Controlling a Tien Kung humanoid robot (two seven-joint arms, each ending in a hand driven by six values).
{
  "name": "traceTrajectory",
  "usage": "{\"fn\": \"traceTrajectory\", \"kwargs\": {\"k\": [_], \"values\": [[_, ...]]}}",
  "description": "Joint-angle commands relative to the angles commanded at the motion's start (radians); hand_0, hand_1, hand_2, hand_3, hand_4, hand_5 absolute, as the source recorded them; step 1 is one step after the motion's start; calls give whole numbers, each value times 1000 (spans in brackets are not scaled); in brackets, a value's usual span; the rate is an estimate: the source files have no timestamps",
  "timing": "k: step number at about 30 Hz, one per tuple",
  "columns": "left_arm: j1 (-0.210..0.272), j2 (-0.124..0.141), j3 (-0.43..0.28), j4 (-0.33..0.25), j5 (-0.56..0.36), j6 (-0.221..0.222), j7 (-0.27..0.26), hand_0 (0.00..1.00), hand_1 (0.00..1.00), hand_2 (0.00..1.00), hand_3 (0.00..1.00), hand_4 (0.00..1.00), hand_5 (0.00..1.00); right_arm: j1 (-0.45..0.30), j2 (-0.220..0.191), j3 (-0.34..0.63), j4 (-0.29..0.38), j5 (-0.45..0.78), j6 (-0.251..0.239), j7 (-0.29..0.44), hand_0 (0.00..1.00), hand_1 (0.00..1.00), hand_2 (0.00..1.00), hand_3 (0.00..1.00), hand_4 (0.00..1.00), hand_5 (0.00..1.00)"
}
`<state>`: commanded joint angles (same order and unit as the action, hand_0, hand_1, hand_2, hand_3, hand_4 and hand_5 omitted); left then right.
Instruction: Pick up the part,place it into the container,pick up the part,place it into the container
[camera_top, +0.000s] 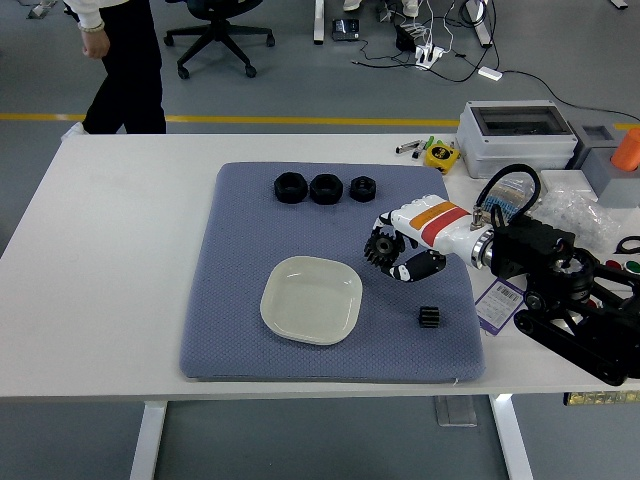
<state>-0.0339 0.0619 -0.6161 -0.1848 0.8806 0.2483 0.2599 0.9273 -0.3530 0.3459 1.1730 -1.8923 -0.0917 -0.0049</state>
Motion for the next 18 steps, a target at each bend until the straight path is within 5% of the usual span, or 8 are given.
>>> {"fn": "traceTrajectory", "kwargs": {"k": [5,9,10,15,16,18], "values": [[1,0,-2,1,2,1,-1,537,568,572,645,677,648,-11,38,12,94,-53,34,-11,271,319,426,450,613,334],[0,0,-3,0,5,1,0,537,568,572,645,677,648,-5,79,-5,103,-69,58,-16,271,319,426,450,613,334],[-1,1,-1,0,4,1,0,534,568,569,645,677,648,-3,93,-9,96,-83,70,-27,302,380,484,486,836,390],[-3,2,-1,0,2,4,0,534,568,569,645,677,648,1,156,-19,47,-138,98,-63,302,380,484,486,836,390],[-4,2,-1,0,2,4,0,531,567,566,644,677,648,2,163,-20,42,-145,104,-67,486,608,764,873,998,537],[-5,2,-1,0,2,5,0,531,567,566,644,677,648,6,172,-23,36,-149,123,-75,486,608,764,873,998,537]]}}
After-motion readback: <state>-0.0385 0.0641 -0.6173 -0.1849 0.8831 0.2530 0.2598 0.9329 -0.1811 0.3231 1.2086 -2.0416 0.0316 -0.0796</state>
